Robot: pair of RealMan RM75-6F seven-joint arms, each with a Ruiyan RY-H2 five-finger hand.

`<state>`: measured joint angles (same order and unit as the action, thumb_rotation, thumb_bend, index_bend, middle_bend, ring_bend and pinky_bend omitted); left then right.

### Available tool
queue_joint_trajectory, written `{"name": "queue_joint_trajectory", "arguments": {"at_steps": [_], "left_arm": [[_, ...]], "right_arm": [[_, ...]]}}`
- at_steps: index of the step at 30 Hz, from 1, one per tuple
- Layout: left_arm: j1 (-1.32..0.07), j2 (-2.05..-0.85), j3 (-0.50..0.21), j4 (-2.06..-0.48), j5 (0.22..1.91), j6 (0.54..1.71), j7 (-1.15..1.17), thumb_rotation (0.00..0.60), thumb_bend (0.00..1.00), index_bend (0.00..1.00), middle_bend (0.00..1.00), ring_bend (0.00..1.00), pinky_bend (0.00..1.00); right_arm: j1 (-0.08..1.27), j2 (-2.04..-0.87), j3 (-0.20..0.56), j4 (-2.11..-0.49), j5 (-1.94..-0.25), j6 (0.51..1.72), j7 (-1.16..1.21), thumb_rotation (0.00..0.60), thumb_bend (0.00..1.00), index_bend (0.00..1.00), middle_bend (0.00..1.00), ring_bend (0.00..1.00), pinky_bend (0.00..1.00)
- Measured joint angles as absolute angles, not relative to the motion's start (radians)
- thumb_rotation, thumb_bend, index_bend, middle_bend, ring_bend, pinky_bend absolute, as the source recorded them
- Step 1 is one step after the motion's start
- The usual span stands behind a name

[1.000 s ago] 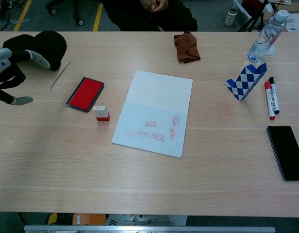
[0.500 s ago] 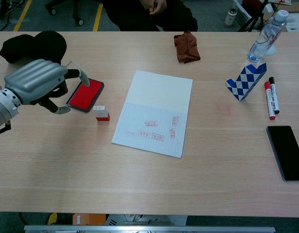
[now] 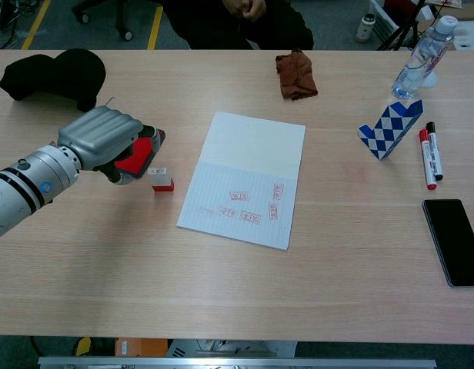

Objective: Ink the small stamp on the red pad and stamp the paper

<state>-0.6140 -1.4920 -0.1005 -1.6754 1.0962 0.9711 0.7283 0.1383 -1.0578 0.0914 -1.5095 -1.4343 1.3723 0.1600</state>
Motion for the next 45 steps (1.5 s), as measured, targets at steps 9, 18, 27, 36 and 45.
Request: {"name": "queue_joint_trajectory", "arguments": {"at_steps": [9,18,27,36,45], "left_arm": [[-0.672,-1.548,-0.088,-1.644,0.971,0.961,0.827,0.6,0.16,0.37,1.0,1.0,1.0],[-0.707,-1.567,-0.048,-1.644,0.916,0.963,0.866,0.6,0.16,0.38,1.0,1.0,1.0],[-0.727,-1.568,-0.017,-1.677,0.913,0.98,0.874,0.6,0.16,0.39,1.0,1.0,1.0],[-0.731,-1.574,0.0,-1.656,0.944,1.005,0.854,0.6,0.16,0.44,1.0,1.0,1.0],[-0.726,-1.61,0.018,-1.599,0.984,1.021,0.831,0.6,0.16,0.46,1.0,1.0,1.0]], "right_arm": [[0.135,-1.057,0.091,-1.505,-1.428,1.371,0.163,0.6,0.26,0.22,0.31,0.31,0.39],[0.124,-1.057,0.088,-1.499,-1.417,1.372,0.171,0.6,0.26,0.22,0.31,0.31,0.39],[0.118,-1.058,0.088,-1.493,-1.415,1.374,0.177,0.6,0.26,0.22,0.31,0.31,0.39],[0.116,-1.056,0.089,-1.493,-1.417,1.377,0.179,0.6,0.26,0.22,0.31,0.31,0.39],[0.111,-1.051,0.09,-1.499,-1.415,1.381,0.175,0.6,0.26,0.22,0.31,0.31,0.39]]}}
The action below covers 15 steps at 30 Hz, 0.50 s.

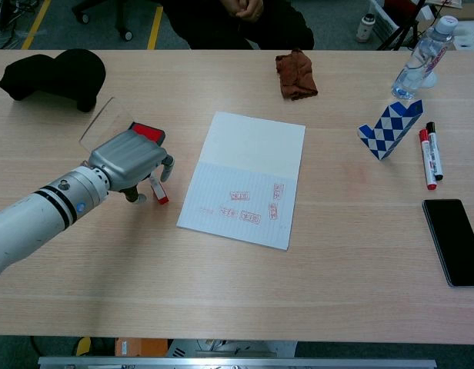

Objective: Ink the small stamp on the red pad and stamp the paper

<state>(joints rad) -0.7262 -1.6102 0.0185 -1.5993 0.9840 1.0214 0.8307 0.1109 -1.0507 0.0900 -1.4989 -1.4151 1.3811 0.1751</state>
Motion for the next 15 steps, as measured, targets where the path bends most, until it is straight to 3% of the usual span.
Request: {"name": "queue_joint_trajectory", "arguments": {"at_steps": [15], "left_arm": [[-0.719,-1.648,0.044,-1.522,1.083,1.028,0.798,0.6,0.16,0.51,1.0,1.0,1.0]], "right_arm": [[0.103,-1.046,0.089,-1.5,-1.411,1.384,0.175,0.6,0.26,0.22,0.31,0.31,0.39]]}}
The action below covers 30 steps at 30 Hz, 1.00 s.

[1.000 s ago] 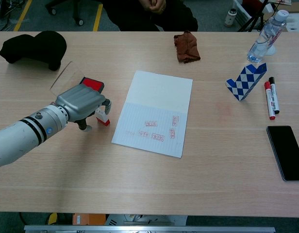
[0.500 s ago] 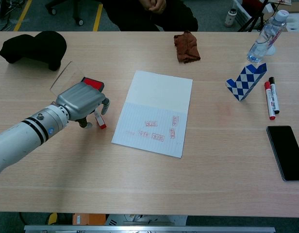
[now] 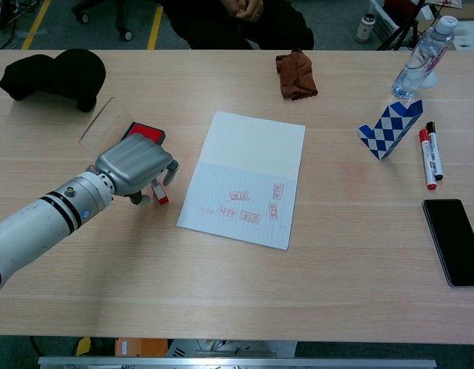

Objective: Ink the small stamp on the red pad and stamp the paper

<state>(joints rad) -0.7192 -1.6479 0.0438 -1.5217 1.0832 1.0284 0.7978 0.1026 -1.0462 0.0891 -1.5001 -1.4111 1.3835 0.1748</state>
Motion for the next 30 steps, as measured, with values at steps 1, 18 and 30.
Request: {"name": "queue_joint_trajectory", "arguments": {"at_steps": [1,18,30], "left_arm": [[-0.719,-1.648,0.045,-1.517,1.09,1.028,0.794,0.6,0.16,0.51,1.0,1.0,1.0],[-0.708,-1.66,0.058,-1.448,1.165,1.007,0.769,0.6,0.17,0.55,1.0,1.0,1.0],[-0.697,-1.668,0.049,-1.425,1.213,1.011,0.737,0.6,0.17,0.6,1.0,1.0,1.0]], "right_arm": [[0.102,-1.046,0.089,-1.5,-1.411,1.384,0.175,0.6,0.26,0.22,0.31,0.31,0.39],[0.097,-1.043,0.09,-1.509,-1.41,1.388,0.166,0.6,0.26,0.22,0.31,0.31,0.39],[0.092,-1.041,0.091,-1.513,-1.409,1.394,0.163,0.6,0.26,0.22,0.31,0.31,0.39]]}}
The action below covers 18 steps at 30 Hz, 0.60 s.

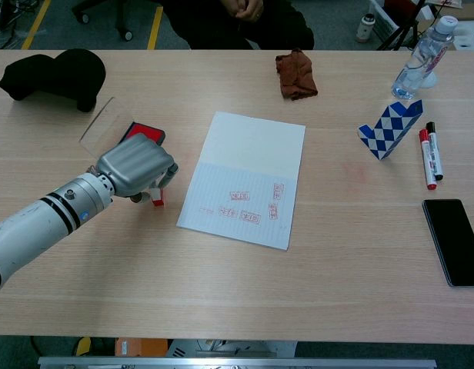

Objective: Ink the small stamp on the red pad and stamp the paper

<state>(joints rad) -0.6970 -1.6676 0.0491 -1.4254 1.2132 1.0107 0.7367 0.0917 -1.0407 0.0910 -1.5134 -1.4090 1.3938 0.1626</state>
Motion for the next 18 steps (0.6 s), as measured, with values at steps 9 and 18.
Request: {"name": "queue_joint_trajectory", "arguments": {"at_steps": [9,18], "left_arm": [[-0.691,-1.659,0.041,-1.428,1.23,1.015,0.744,0.6,0.17,0.6,1.0,1.0,1.0],[-0.688,-1.64,0.037,-1.452,1.229,1.006,0.76,0.6,0.17,0.59,1.0,1.0,1.0]], "right_arm": [[0.089,-1.038,0.092,-1.514,-1.41,1.397,0.165,0.6,0.26,0.22,0.31,0.31,0.39],[0.085,-1.037,0.091,-1.512,-1.412,1.401,0.17,0.6,0.26,0.22,0.31,0.31,0.39]]}}
